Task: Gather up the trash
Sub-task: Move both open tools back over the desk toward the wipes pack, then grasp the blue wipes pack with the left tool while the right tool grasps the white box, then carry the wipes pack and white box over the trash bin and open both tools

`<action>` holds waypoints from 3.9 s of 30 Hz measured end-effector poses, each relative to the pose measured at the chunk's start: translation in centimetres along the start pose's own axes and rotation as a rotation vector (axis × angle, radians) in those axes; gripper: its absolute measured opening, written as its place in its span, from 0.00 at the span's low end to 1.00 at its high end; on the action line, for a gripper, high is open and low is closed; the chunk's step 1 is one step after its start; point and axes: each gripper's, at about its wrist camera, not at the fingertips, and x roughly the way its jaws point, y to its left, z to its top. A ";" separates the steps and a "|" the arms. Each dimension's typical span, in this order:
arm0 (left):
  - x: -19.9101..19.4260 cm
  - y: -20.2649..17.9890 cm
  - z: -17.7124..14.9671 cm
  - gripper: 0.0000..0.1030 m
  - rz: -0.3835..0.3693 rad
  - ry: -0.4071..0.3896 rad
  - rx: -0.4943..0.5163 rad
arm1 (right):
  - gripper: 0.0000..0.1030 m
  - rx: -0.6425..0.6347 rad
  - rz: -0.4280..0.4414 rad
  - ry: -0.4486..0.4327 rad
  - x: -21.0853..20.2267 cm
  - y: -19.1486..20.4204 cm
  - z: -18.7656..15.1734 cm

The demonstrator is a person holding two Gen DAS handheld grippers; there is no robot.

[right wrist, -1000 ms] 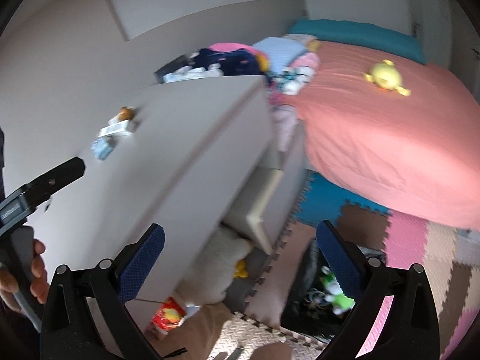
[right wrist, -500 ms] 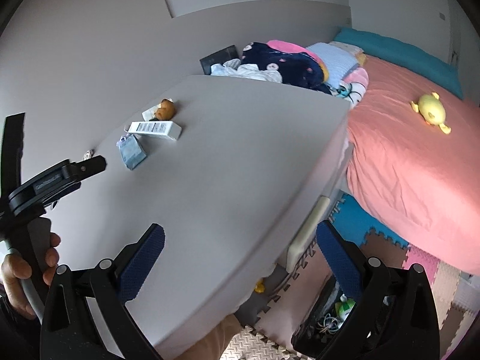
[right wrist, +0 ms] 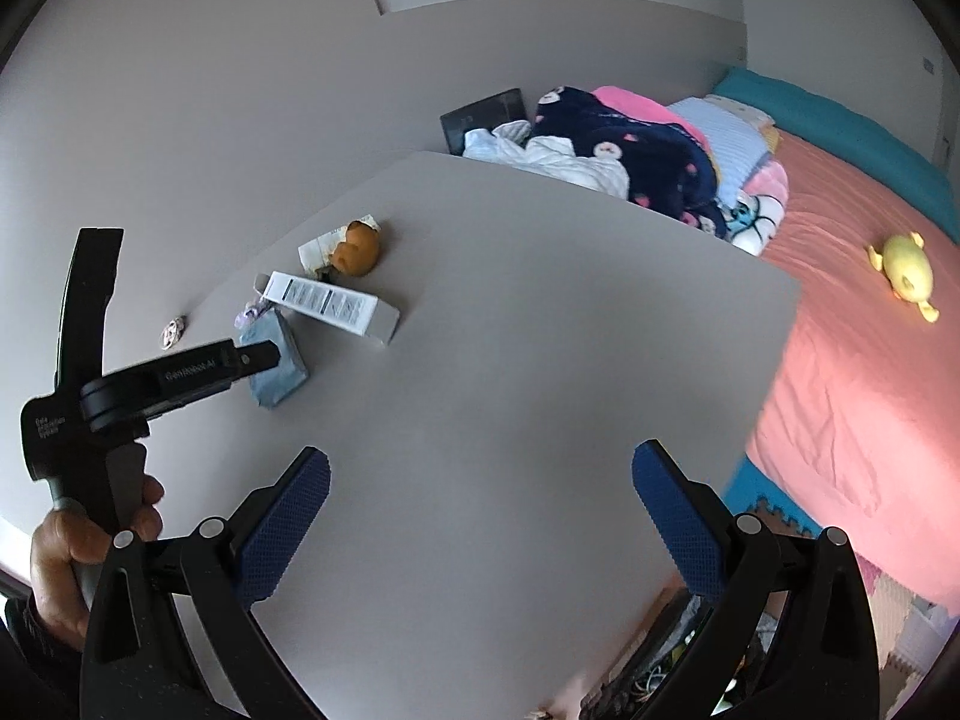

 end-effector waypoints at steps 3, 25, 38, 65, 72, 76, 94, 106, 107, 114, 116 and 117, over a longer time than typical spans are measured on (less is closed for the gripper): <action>1.0 0.1 0.5 0.60 -0.008 0.017 0.003 | 0.98 -0.019 0.013 0.007 1.6 1.0 1.6; 0.1 6.7 1.7 0.48 0.008 0.013 0.108 | 0.67 -0.388 -0.052 0.032 11.3 12.2 6.5; -0.8 9.1 0.9 0.48 -0.054 -0.006 0.066 | 0.27 -0.441 0.006 0.109 13.1 13.9 4.7; -13.1 -2.2 -10.1 0.44 -0.209 -0.089 0.263 | 0.27 -0.175 0.091 -0.157 -9.7 4.4 -4.0; -13.0 -9.3 -16.3 0.44 -0.282 -0.048 0.383 | 0.27 -0.062 0.033 -0.193 -14.2 -3.0 -10.1; -12.1 -13.5 -19.9 0.44 -0.327 -0.007 0.453 | 0.27 0.012 -0.023 -0.196 -16.2 -7.5 -14.3; -7.3 -27.3 -36.8 0.41 -0.403 0.205 0.798 | 0.27 0.359 -0.234 -0.148 -20.7 -22.5 -28.8; -7.8 -28.6 -38.5 0.94 -0.359 0.129 0.834 | 0.97 0.437 -0.308 -0.163 -21.2 -25.1 -30.5; -7.7 -28.7 -38.6 0.94 -0.356 0.128 0.832 | 0.97 0.438 -0.307 -0.164 -21.2 -25.1 -30.5; -7.7 -28.4 -38.4 0.94 -0.350 0.124 0.816 | 0.97 0.438 -0.302 -0.161 -21.0 -24.8 -30.2; -7.8 -28.2 -38.1 0.94 -0.351 0.122 0.807 | 0.97 0.435 -0.301 -0.163 -21.0 -24.8 -30.2; -7.7 -28.1 -37.9 0.94 -0.352 0.121 0.804 | 0.97 0.433 -0.300 -0.162 -21.0 -24.7 -30.1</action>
